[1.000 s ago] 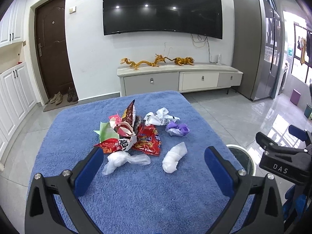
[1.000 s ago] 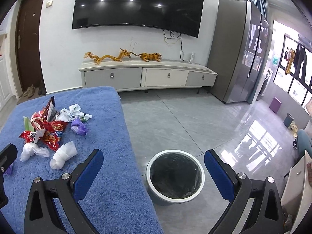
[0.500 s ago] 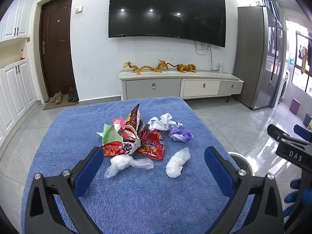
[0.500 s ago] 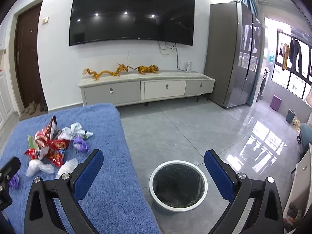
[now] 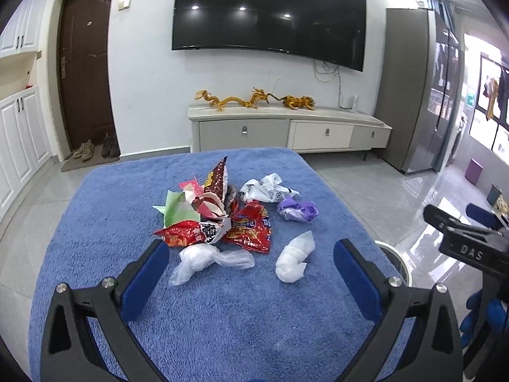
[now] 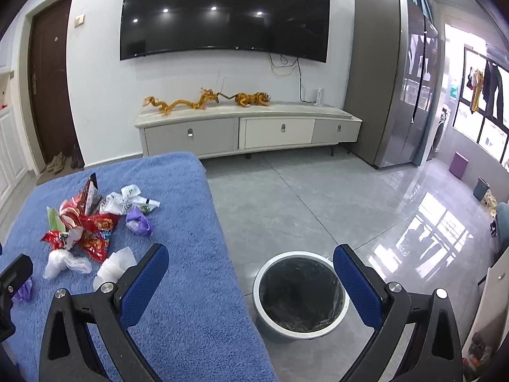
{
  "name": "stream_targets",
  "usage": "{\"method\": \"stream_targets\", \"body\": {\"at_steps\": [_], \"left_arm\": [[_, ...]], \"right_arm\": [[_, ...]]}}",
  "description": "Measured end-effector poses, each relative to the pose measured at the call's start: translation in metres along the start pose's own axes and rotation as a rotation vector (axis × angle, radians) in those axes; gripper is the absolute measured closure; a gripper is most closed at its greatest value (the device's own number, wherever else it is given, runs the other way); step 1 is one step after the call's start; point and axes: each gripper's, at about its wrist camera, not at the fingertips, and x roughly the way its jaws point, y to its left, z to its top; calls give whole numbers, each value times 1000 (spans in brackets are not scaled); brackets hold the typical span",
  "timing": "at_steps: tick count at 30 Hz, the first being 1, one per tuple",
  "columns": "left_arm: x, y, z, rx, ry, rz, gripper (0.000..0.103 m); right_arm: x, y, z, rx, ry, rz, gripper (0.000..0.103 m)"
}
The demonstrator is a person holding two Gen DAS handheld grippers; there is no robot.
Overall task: Collect trash
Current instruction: 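Grasp the purple wrapper with the left tool while the right tool grasps a white plastic bag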
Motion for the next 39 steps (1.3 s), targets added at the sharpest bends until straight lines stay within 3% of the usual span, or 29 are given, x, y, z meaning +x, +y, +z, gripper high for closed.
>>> {"method": "stream_targets", "body": {"at_steps": [6,10,17,24,29,31,33,35,37,39], "left_arm": [[9,14,-9,13,31,21,0],[12,49,-15,-42,49,49,0],[4,125,-28,-129,64,105,0],[7,160,-40,-117,120,51,6],[23,166,-46,-115,189,23,18],[29,167,-47,-116,212,2,27],[36,162,-48,-96,236,-10,36],[43,157,-52,-77,268,-15,44],[51,151,-60,-57,304,0,60],[50,148,-63,-45,293,18,62]], "right_arm": [[12,18,-1,-49,33,39,0],[21,34,-2,-88,56,80,0],[40,72,-4,-160,107,221,0],[66,112,-7,-161,190,391,1],[92,138,-14,-162,264,479,17],[101,144,-18,-158,291,495,21],[108,147,-22,-156,313,500,30],[114,148,-28,-147,340,508,46],[117,146,-33,-144,354,517,56],[114,140,-35,-134,345,523,63]]}}
